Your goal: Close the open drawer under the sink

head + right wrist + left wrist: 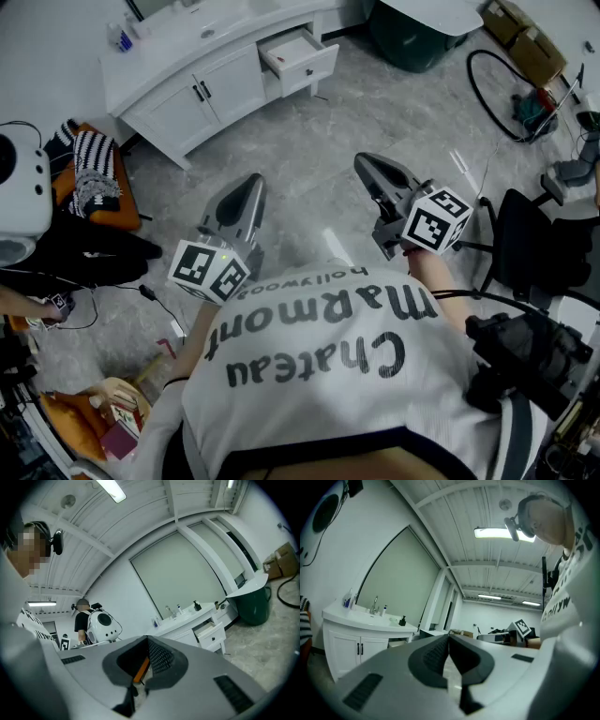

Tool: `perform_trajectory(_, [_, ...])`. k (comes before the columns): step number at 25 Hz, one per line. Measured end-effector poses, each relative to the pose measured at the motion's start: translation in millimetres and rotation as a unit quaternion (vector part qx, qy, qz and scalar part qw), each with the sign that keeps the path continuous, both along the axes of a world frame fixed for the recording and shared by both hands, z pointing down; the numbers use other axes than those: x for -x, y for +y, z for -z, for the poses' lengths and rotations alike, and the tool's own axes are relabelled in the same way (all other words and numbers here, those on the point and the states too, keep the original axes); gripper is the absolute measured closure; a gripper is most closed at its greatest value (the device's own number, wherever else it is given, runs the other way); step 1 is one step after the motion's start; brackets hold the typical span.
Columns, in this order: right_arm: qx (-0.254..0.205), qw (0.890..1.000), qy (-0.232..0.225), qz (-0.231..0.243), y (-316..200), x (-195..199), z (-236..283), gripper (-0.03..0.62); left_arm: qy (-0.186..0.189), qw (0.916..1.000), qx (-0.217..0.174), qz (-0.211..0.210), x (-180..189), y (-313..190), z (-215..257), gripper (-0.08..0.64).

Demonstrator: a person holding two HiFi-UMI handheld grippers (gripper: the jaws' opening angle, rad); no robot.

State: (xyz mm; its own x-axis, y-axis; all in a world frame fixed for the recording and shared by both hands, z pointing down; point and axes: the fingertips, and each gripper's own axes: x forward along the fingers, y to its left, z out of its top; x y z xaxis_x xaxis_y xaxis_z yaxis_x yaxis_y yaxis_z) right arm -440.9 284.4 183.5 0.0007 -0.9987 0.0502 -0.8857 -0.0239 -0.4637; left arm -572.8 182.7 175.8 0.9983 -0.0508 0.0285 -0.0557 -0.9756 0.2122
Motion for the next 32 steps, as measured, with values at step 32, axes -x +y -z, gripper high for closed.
perform_trajectory(32, [-0.081, 0.997, 0.002, 0.006, -64.3, -67.5, 8.0, 0.58, 0.036, 0.9987, 0.029, -0.022, -54.8, -62.3, 1.0, 0.551])
